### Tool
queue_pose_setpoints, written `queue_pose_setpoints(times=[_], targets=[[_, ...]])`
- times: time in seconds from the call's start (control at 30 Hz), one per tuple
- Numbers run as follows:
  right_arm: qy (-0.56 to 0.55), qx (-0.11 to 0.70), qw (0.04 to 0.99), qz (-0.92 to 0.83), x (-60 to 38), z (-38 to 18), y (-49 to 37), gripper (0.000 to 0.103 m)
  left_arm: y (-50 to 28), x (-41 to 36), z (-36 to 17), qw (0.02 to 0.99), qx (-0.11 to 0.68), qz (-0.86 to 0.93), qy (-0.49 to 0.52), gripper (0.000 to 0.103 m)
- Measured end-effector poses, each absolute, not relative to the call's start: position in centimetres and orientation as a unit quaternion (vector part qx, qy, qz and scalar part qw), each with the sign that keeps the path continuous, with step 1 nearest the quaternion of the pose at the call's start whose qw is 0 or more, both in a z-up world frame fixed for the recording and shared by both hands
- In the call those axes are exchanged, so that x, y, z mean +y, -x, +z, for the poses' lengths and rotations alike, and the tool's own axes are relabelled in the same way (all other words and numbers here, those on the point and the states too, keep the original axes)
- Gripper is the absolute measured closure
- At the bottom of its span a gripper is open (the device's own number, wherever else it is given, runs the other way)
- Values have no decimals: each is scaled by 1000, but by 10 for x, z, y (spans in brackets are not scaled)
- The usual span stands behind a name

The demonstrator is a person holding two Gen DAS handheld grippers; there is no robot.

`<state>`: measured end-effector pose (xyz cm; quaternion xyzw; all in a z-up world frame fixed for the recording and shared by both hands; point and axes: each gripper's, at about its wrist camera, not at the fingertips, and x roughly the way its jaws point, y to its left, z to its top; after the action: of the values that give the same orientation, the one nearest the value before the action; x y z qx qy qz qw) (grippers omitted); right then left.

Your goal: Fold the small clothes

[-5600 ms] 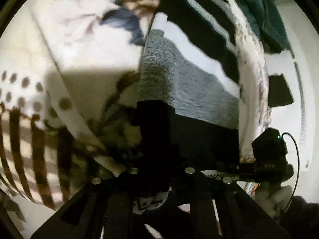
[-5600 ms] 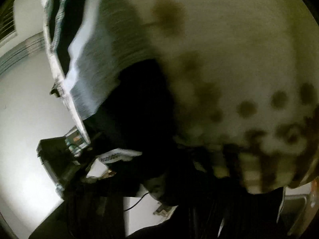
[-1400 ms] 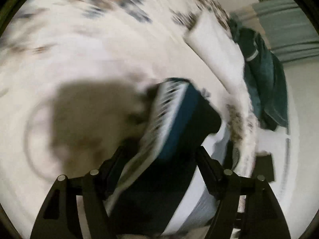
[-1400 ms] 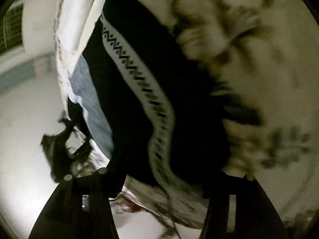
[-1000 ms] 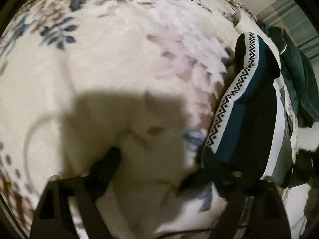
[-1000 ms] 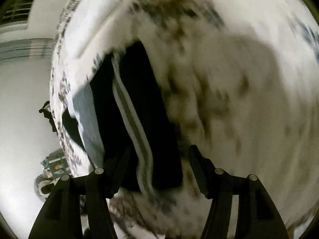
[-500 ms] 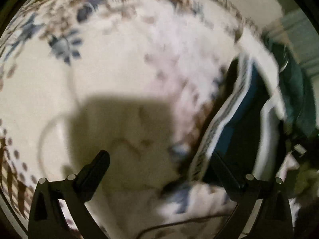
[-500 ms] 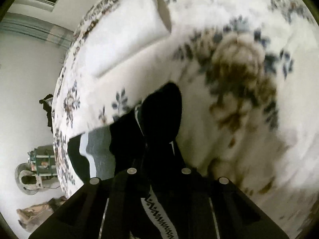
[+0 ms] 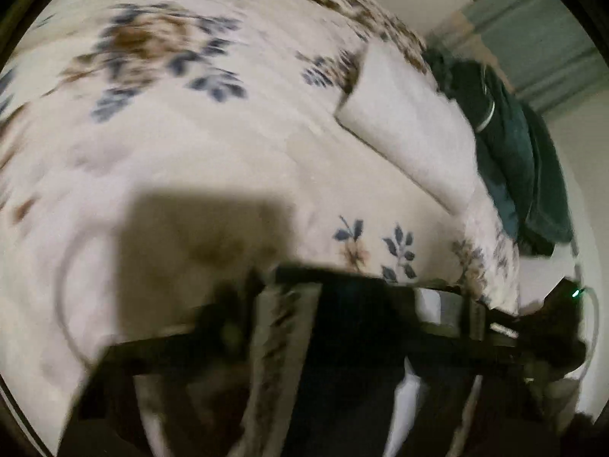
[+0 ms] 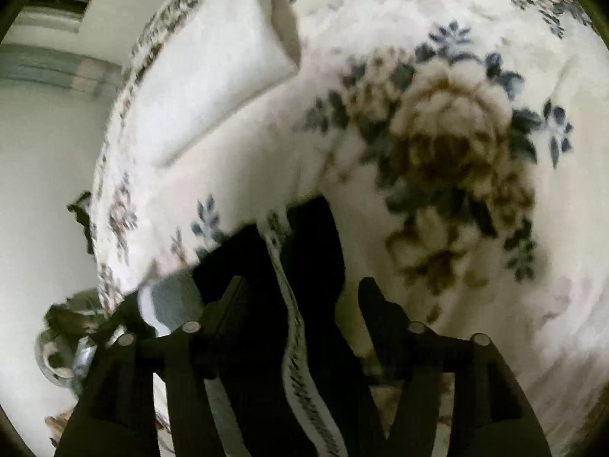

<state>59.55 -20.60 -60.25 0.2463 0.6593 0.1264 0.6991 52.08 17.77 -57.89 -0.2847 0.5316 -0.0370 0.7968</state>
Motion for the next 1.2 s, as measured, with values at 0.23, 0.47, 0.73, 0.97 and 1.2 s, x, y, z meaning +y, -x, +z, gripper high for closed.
queue_pose_setpoints(times=[0.23,0.47,0.73,0.97,1.2], targets=[[-193,643,726,145,-184,-601,-611,95,-516,193,-581,795,520,-42,310,80],[-178,653,726,121,-185,-619,-627,95,-526,202,-601,766,540,-40,346,74],[-279,699,646,132,-237,-617,-576,37,-473,228,-573,761,529,-19,375,40],[-331,758,544,142,-236,-672,-489,37,-387,219,-576,741,555,8,379,40],[-350,719,587,131,-231,-648,-451,80,-366,186,-585,733,580,-4,356,40]])
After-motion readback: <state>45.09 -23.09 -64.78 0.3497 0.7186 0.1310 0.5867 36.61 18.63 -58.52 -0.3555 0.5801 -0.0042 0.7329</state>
